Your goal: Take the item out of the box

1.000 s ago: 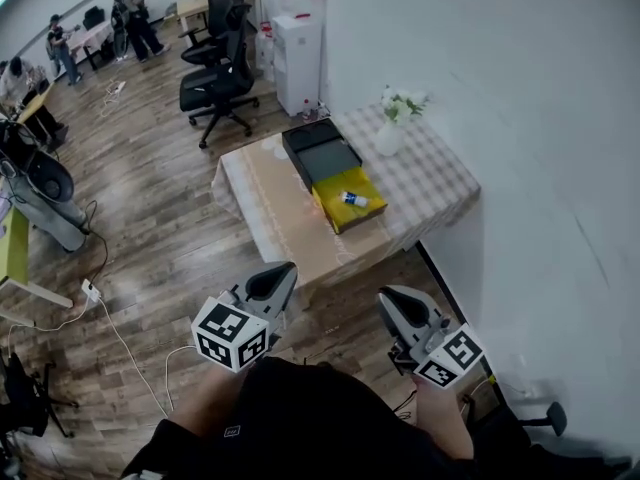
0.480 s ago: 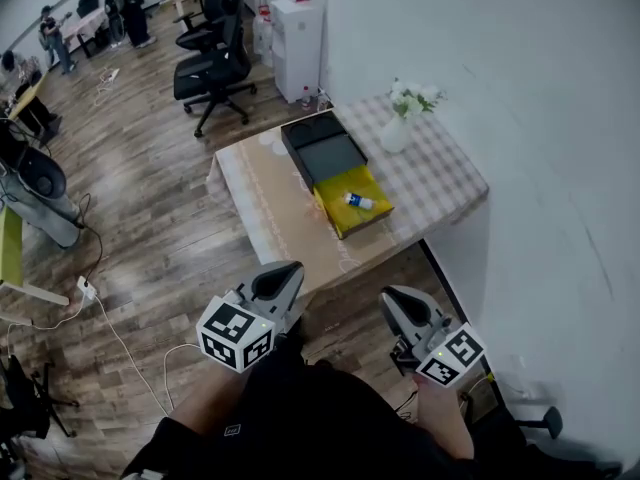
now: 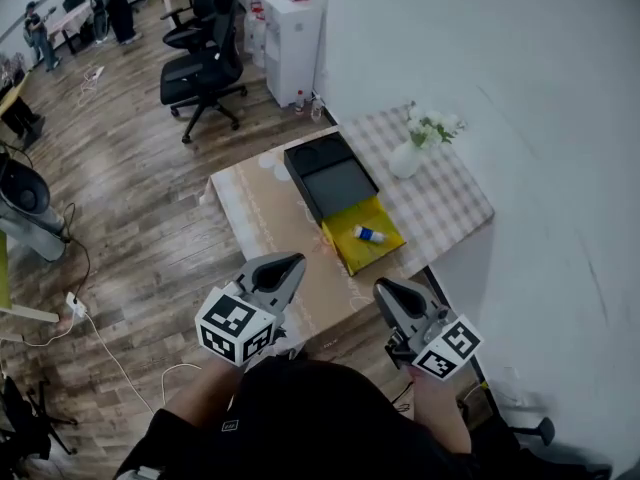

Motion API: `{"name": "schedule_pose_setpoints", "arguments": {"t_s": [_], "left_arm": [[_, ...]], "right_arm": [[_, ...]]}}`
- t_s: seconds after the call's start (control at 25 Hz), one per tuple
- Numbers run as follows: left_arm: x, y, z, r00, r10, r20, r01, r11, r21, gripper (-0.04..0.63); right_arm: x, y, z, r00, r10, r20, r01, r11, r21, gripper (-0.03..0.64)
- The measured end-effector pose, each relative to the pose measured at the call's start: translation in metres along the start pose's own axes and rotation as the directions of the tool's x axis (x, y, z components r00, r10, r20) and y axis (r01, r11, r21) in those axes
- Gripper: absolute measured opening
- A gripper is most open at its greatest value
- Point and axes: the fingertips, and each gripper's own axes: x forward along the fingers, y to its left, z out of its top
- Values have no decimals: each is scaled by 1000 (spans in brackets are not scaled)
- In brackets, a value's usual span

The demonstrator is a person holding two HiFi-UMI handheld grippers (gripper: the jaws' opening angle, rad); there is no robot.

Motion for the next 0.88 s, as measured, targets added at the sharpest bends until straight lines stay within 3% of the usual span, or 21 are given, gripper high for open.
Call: {"name": "schedule_pose_setpoints", "arguments": {"t_s": [0.24, 0.48, 0.68, 0.88], "left_arm": [[13, 30, 18, 999, -40, 10, 40, 999, 17, 15], [23, 46, 28, 999, -30, 21, 29, 999, 32, 15], [37, 41, 31, 1000, -21, 22, 21, 1000, 5, 15], [53, 32, 22, 1000, -13, 1, 13, 1000, -18, 15]], "right_arm": [[36, -14, 14, 1000, -21, -1, 21, 1000, -21, 38], [47, -27, 17, 1000, -16, -10, 16, 1000, -26, 38], [43, -46, 22, 999, -47, -10, 46, 997, -60, 38], [34, -69, 11, 995, -73, -67, 67, 994, -82, 38]]}}
